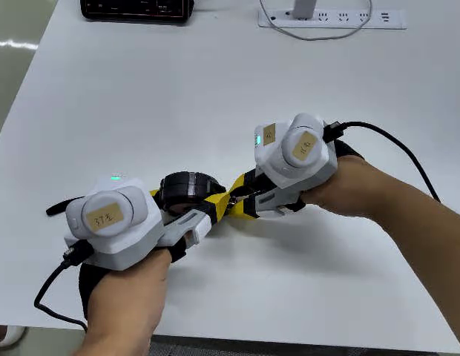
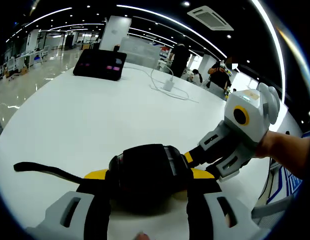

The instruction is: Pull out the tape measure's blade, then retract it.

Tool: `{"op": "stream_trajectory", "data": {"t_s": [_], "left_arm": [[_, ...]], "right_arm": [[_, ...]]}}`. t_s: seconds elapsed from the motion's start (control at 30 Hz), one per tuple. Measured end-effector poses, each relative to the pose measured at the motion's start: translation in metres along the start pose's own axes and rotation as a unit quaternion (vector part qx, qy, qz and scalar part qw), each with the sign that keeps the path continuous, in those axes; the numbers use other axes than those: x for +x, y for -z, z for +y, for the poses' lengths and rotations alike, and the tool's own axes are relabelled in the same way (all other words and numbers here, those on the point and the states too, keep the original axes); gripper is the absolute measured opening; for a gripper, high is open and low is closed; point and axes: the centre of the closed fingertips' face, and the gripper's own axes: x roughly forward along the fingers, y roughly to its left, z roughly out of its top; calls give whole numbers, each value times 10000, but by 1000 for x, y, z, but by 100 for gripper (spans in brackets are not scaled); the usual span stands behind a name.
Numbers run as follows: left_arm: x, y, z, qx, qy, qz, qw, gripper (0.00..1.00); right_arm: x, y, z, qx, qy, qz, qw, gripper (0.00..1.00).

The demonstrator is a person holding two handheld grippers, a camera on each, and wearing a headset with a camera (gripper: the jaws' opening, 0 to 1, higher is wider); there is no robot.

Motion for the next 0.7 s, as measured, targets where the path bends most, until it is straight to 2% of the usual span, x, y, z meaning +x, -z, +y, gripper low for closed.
{"op": "stream_trajectory", "data": {"t_s": [0.27,0.57,0.63,0.7], "left_arm": [[0,0,-1,22,17,-45,10000,58],[0,0,-1,19,8,-26,10000,59],[0,0,-1,26,7,-11,10000,59],[0,-1,-1,155,-9,22,9999,60]], "right_arm": [[-1,1,1,69,4,-11,10000,18],[-4,0,-1,138,50,-98,9998,17],[-5,-1,-1,172,70,-141,9997,19],[-7,-2,0,195,85,-163,9996,24]]}}
